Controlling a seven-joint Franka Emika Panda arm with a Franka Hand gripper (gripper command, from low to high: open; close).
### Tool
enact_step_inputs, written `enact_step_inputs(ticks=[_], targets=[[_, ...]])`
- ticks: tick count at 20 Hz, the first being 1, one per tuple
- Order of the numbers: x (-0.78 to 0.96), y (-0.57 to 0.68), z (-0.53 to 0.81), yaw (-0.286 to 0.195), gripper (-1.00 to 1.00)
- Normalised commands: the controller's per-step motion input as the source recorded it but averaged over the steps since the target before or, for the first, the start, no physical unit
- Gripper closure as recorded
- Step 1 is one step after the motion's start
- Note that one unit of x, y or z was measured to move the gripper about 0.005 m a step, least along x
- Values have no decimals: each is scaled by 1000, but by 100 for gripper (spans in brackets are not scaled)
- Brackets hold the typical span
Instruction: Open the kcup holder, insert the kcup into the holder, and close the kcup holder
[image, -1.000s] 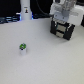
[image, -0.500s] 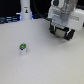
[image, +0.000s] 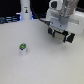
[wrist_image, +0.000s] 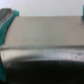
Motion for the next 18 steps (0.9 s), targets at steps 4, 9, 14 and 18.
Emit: enact_step_inputs(ticks=[4,9,14,18], targets=[[875,-316,186,-69,100],[861,-334,182,-72,100],[571,-113,156,-73,-100],[312,-29,200,-107,-100]])
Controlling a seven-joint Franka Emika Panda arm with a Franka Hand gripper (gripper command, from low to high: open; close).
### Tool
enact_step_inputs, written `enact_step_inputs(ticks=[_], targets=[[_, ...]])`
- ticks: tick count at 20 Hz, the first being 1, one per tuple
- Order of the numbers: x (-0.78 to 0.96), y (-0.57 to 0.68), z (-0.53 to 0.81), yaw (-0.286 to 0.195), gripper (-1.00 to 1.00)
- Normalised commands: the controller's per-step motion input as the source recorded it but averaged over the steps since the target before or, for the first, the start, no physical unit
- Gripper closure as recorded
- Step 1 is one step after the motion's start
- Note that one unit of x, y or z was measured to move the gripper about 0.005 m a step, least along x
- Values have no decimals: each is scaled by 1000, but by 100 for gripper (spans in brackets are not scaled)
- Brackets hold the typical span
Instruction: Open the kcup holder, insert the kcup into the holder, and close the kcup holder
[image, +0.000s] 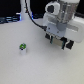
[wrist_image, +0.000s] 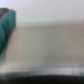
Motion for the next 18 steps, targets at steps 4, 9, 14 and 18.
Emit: enact_step_inputs(ticks=[4,9,14,18], targets=[[194,-241,264,-149,-100],[-1,-485,303,-183,-100],[-149,-528,238,-230,-100],[-334,-348,211,-266,-100]])
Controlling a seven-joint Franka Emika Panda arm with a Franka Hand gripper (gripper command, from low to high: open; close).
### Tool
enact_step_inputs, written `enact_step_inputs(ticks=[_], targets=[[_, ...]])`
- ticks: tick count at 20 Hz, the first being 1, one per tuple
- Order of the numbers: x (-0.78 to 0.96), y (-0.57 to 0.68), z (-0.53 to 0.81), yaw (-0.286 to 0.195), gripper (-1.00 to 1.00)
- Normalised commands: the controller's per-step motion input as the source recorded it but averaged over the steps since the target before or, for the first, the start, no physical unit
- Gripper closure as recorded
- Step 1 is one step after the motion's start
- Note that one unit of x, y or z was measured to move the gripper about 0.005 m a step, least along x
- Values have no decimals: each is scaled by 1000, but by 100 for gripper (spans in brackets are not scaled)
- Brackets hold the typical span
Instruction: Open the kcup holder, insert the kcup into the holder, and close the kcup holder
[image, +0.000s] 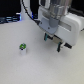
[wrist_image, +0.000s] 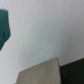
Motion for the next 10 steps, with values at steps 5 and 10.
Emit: enact_step_inputs(ticks=[5,10], targets=[[-403,-331,122,-263,-100],[-405,-379,4,-248,-100]])
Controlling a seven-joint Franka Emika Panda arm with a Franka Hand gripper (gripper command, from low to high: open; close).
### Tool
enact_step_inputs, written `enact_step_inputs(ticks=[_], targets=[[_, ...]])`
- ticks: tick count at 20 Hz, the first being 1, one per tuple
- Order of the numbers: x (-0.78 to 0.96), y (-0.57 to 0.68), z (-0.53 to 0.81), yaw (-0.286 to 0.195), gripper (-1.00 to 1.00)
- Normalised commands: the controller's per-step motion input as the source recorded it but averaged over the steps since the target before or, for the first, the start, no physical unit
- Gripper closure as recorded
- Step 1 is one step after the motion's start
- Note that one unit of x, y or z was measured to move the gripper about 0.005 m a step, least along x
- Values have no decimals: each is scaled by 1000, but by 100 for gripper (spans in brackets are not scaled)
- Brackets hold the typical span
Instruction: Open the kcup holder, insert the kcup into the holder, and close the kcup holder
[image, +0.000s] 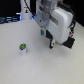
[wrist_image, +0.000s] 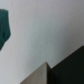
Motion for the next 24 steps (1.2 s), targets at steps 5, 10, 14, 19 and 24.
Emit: enact_step_inputs(ticks=[5,10,14,19,24], targets=[[-311,-454,-36,-246,-100],[-315,-454,-61,-247,-100],[-429,-441,-149,-241,-100],[-406,-442,-225,-255,-100],[-321,-454,-322,-272,-100]])
